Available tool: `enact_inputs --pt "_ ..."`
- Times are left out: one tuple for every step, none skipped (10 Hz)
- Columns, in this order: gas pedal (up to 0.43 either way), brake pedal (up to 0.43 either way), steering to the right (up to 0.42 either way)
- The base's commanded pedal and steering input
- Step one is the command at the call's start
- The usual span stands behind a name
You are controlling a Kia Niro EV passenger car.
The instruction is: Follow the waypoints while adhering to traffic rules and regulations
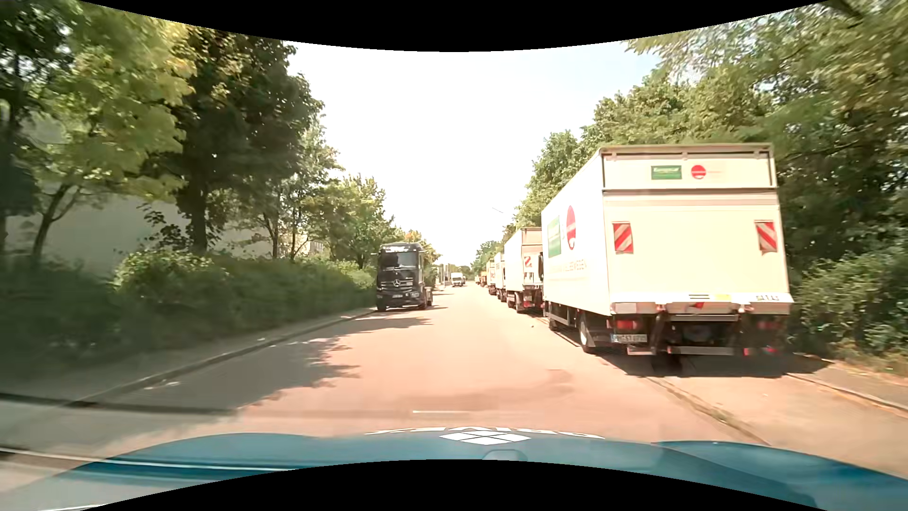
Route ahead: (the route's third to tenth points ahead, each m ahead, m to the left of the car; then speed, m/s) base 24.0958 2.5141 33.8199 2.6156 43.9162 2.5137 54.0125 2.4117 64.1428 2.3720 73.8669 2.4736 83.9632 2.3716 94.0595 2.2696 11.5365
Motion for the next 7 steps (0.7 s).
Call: enact_inputs --pt "0.000 0.000 0.000" --pt "0.000 0.000 -0.001" --pt "0.000 0.000 -0.001" --pt "0.000 0.000 -0.001" --pt "0.000 0.000 -0.001" --pt "0.000 0.000 0.000" --pt "0.000 0.000 0.000"
